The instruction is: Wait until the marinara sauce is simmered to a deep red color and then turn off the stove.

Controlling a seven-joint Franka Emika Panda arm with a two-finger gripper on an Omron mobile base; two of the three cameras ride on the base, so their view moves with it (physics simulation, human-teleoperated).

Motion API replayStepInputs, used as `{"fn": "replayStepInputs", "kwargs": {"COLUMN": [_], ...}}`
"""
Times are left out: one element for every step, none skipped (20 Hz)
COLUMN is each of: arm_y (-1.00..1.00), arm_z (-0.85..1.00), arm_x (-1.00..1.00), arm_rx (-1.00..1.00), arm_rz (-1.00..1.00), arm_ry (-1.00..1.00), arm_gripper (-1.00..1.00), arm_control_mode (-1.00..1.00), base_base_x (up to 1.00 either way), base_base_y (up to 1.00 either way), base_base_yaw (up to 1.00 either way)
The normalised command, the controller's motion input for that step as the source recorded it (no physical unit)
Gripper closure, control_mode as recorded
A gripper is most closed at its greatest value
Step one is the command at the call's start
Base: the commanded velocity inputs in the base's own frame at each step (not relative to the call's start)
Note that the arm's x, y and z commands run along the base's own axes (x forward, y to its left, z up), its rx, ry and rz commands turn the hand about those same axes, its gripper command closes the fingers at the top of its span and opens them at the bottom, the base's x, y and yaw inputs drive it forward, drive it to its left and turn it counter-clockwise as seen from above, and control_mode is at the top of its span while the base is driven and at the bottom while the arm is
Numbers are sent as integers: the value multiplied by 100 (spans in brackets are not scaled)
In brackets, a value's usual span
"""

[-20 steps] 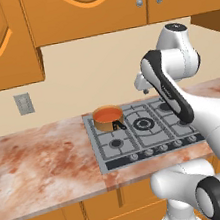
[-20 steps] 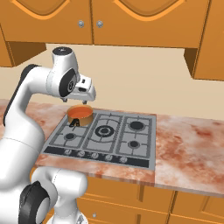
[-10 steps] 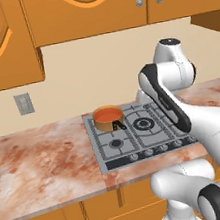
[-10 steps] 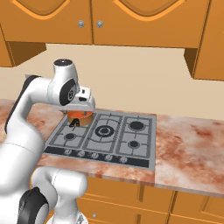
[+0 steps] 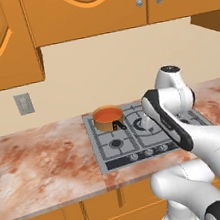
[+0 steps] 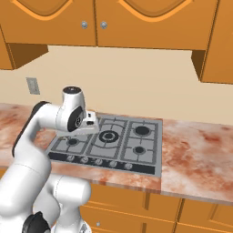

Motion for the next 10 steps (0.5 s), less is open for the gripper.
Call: {"fn": "replayStepInputs", "kwargs": {"arm_y": [0, 0, 0, 0, 0, 1, 0, 0, 0, 0], "arm_z": [-74, -69, -66, -63, -58, -55, -59, -57, -51, -49], "arm_x": [-6, -2, 0, 0, 0, 0, 0, 0, 0, 0], "arm_rx": [0, 0, 0, 0, -4, -7, -8, -9, -11, -16], "arm_rz": [18, 19, 20, 21, 22, 21, 19, 20, 20, 19], "arm_ry": [0, 0, 0, 0, 0, 0, 0, 0, -1, -1], "arm_gripper": [-100, -100, -100, -100, -100, -100, -100, -100, -100, -100], "arm_control_mode": [-100, -100, -100, -100, -100, -100, -100, -100, -100, -100], "base_base_x": [0, 0, 0, 0, 0, 0, 0, 0, 0, 0], "base_base_y": [0, 0, 0, 0, 0, 0, 0, 0, 0, 0], "base_base_yaw": [0, 0, 0, 0, 0, 0, 0, 0, 0, 0]}}
